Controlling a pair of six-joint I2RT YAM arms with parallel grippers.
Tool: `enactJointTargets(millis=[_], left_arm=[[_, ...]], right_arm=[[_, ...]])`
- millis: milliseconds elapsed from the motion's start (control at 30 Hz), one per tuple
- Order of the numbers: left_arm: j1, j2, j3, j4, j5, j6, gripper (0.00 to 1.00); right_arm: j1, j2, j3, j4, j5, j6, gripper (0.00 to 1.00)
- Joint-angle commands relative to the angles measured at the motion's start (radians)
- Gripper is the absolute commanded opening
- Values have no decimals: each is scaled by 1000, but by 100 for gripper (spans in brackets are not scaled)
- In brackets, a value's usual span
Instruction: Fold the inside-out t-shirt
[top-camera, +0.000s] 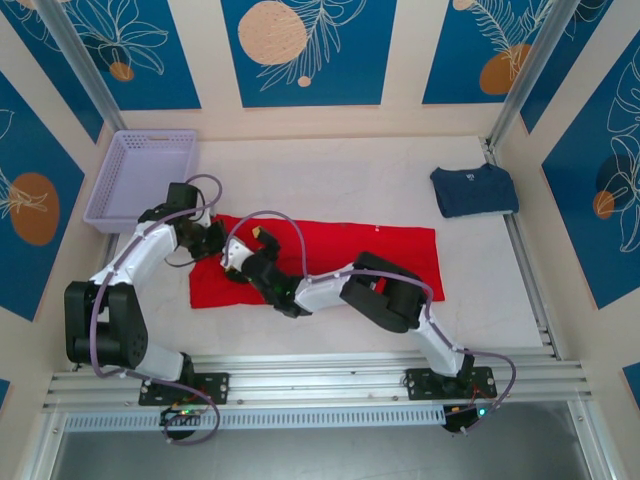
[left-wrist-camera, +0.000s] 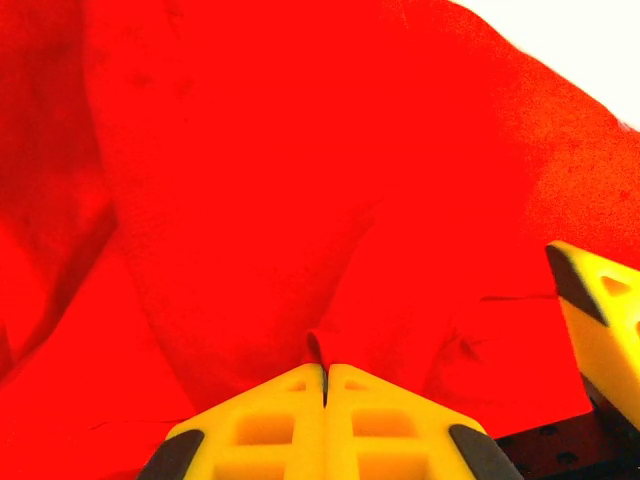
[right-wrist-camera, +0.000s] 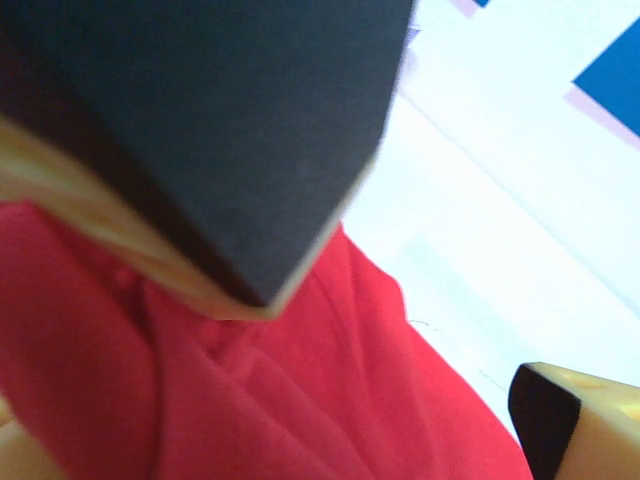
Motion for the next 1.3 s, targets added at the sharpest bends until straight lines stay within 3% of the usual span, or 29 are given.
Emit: enactJointTargets(millis=[0,233,567,667,933,1100,1267], left_arm=[[2,-3,17,-7,8,-13,0],[2,-2,5,0,-1,-17,1],[2,-24,-41,-2,-10,-11,11],[2,-43,-76,-1,3,-14,14],[2,-148,-171,-33,-39,-24,17],[1,-258,-186,-63,-117,-38,37],[-11,-300,-211,22,-132,-67,48]], right_arm=[[8,-55,-48,74,117,-26,95],[23,-185,-165,17,124,-16,86],[21,-302,-204,-263,65,93,54],[23,-334,-216,-370,14,129,49],[23,-412,-222,-711,-171,199,53],[2,-465,-216,-882,-246,225,63],[-86,-560,-216,-904,-568,336,64]])
